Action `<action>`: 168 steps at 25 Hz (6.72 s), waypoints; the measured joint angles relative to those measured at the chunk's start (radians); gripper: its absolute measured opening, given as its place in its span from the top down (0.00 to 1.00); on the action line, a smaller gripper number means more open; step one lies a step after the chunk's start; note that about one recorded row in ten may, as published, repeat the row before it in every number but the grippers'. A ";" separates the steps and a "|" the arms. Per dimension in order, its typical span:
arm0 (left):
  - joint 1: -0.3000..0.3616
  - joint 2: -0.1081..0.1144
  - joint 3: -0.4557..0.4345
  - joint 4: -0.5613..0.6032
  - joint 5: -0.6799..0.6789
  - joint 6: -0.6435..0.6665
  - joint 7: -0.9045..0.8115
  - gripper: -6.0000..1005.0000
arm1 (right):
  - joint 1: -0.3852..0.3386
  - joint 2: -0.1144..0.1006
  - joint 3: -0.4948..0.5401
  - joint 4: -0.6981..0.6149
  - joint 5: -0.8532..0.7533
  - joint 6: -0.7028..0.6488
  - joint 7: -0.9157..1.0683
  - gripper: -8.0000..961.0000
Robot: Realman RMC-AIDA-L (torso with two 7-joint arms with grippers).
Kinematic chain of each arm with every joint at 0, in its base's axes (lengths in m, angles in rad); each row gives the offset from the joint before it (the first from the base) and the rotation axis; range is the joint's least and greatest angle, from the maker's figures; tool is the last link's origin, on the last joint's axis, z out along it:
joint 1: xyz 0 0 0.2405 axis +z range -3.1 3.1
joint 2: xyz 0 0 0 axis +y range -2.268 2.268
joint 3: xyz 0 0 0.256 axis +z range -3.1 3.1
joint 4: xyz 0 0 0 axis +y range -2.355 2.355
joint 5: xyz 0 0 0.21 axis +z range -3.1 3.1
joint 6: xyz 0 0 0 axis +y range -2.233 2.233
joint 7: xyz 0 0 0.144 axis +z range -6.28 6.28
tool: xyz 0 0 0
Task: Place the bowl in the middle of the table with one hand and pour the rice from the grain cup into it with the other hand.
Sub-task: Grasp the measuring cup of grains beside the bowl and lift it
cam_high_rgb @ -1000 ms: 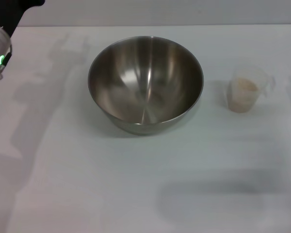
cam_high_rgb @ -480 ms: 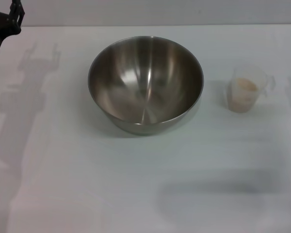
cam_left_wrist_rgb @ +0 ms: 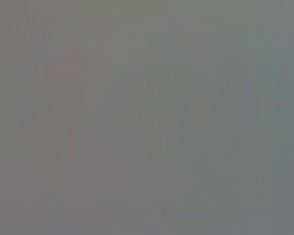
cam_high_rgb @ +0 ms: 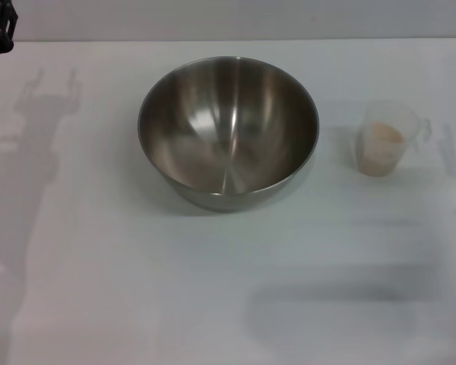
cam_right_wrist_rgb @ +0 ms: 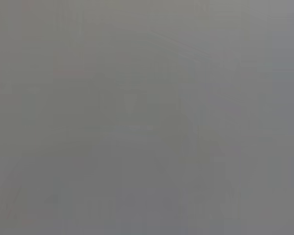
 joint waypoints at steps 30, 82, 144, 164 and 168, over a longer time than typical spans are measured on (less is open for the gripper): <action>-0.012 0.002 0.032 -0.002 0.004 -0.002 0.011 0.44 | -0.029 0.000 -0.012 0.072 -0.005 0.206 0.002 0.26; -0.018 -0.001 0.033 0.003 0.004 0.030 0.014 0.44 | -0.065 -0.002 -0.041 0.093 -0.005 0.278 0.011 0.26; -0.062 -0.001 0.026 0.008 0.004 0.060 0.103 0.44 | 0.041 0.000 -0.024 0.057 0.003 0.429 0.014 0.26; -0.070 -0.001 0.024 0.008 0.004 0.064 0.104 0.44 | 0.070 -0.002 -0.025 0.035 0.003 0.452 0.039 0.26; -0.072 -0.001 0.024 0.008 0.004 0.064 0.104 0.44 | 0.074 -0.001 -0.024 0.035 0.003 0.454 0.039 0.26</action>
